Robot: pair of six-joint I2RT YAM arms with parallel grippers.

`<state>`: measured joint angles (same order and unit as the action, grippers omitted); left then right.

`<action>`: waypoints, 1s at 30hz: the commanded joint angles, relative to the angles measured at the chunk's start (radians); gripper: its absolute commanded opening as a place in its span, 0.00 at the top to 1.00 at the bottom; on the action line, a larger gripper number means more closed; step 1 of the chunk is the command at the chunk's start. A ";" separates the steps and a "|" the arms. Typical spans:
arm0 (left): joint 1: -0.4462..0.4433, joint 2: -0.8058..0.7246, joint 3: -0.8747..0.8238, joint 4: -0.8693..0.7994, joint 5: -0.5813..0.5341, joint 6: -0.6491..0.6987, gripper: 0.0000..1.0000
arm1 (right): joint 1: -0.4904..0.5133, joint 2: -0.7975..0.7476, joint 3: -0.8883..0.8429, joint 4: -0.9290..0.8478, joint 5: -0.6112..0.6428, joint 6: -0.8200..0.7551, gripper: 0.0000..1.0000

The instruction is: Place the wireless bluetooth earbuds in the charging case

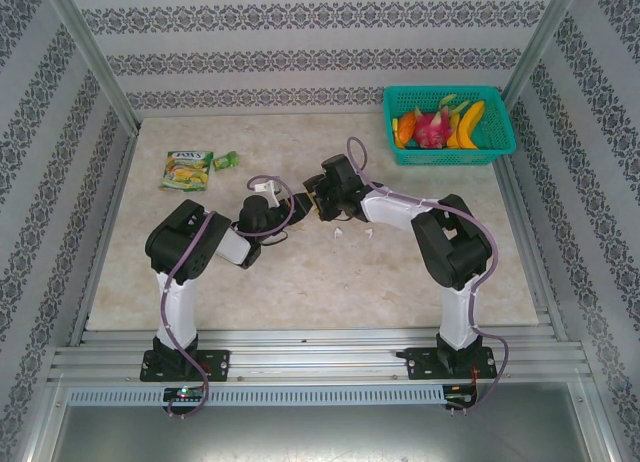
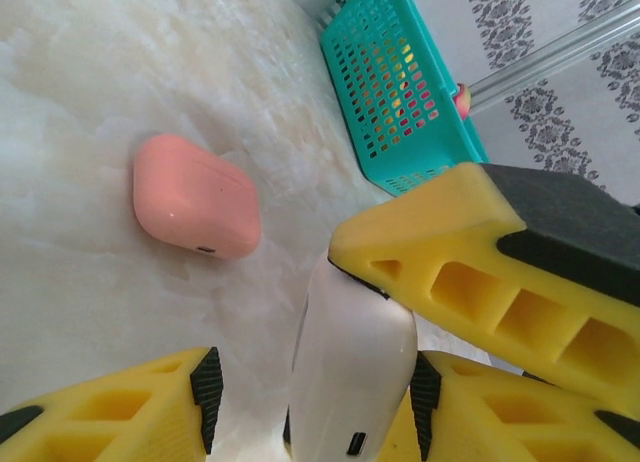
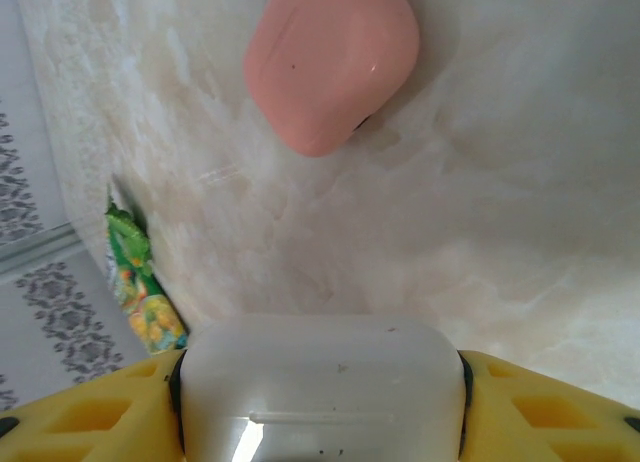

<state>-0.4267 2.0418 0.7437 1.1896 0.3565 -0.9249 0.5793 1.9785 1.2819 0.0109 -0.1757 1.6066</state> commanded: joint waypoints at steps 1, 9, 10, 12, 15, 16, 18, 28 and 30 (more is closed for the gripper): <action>-0.030 0.014 0.000 0.102 -0.019 -0.014 0.46 | 0.014 -0.024 -0.043 0.101 -0.063 0.092 0.57; -0.036 0.024 -0.004 0.109 -0.021 -0.019 0.60 | 0.014 -0.036 -0.065 0.118 -0.057 0.107 0.57; -0.037 0.027 -0.003 0.111 -0.022 -0.023 0.62 | 0.014 -0.037 -0.067 0.120 -0.059 0.110 0.57; -0.038 0.033 -0.003 0.119 -0.021 -0.027 0.64 | 0.014 -0.038 -0.068 0.123 -0.060 0.112 0.57; -0.040 0.039 0.002 0.119 -0.023 -0.031 0.68 | 0.016 -0.040 -0.073 0.126 -0.063 0.115 0.57; -0.043 0.040 0.002 0.120 -0.023 -0.030 0.69 | 0.017 -0.041 -0.075 0.127 -0.063 0.117 0.57; -0.044 0.043 0.000 0.120 -0.026 -0.033 0.72 | 0.017 -0.042 -0.076 0.129 -0.064 0.119 0.57; -0.051 0.041 -0.018 0.100 -0.047 -0.022 0.40 | 0.022 -0.050 -0.073 0.122 -0.053 0.125 0.57; -0.053 0.041 -0.024 0.098 -0.048 -0.019 0.41 | 0.022 -0.052 -0.072 0.119 -0.050 0.125 0.57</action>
<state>-0.4614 2.0731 0.7319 1.2427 0.3096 -0.9485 0.5919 1.9659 1.2171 0.1177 -0.2123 1.7233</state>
